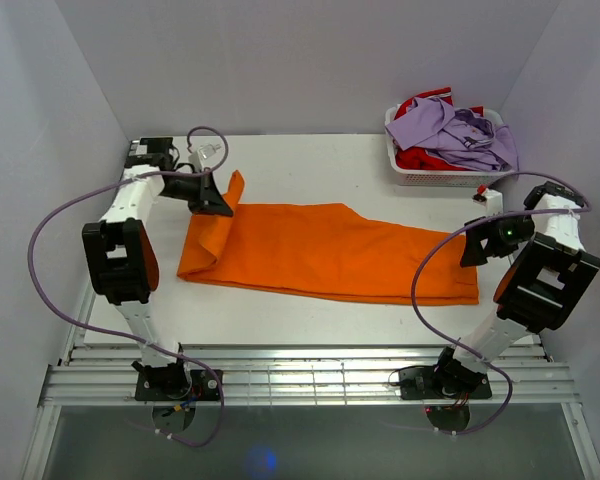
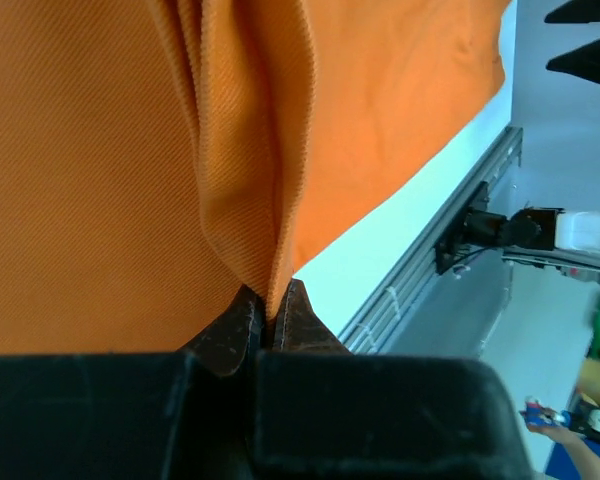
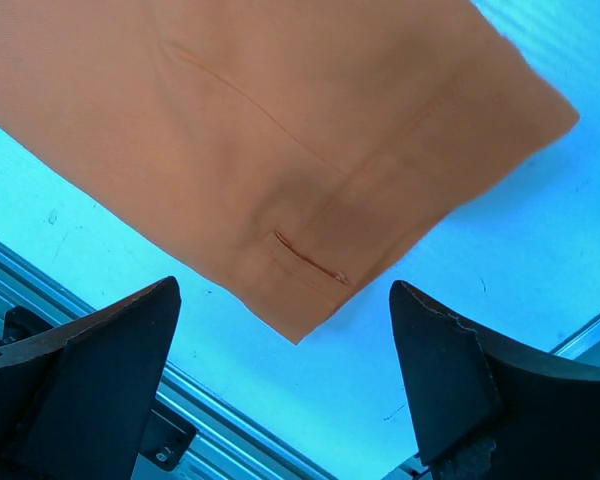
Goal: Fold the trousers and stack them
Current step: Fold the trousers
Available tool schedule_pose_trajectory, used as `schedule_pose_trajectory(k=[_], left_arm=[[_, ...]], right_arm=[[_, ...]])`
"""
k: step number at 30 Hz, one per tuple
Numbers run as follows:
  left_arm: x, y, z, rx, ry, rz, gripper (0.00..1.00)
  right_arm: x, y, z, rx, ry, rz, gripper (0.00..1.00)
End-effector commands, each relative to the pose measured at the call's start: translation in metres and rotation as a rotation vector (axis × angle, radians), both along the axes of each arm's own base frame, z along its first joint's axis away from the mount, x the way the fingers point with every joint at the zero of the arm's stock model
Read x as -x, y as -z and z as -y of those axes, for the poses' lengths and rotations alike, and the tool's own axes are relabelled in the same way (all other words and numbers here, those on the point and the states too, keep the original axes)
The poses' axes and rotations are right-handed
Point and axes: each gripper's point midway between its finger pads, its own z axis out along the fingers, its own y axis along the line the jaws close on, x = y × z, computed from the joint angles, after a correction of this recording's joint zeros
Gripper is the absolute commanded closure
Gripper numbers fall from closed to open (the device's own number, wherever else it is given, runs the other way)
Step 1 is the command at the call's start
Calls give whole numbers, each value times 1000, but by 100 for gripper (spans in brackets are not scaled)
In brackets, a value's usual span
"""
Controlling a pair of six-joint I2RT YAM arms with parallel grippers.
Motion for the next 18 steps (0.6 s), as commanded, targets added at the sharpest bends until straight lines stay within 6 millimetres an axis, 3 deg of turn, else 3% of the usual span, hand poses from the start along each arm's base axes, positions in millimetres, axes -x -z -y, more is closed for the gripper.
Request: schedule_pose_trajectory(k=[1,3,6,10,12,18], left_arm=[[-2,-28,50,26,-70,33,100],[-15,-31,63,-3,-130,116,100],[-20,-5,93,-61,-185,97,100],[-14,25,134,-89,-180,22,100],[-16,35,142,-104,-227,17,100],[-5,49,184,-83,-247,23,100]], right_arm=[[8,4,17,-19,85,-31,10],[12,3,27,-12,112,-28,10],[16,3,38,15,132,-33,10],[23,7,48,44,154,-59,10],[24,10,50,57,171,-70,10],[34,18,48,60,188,-102,10]])
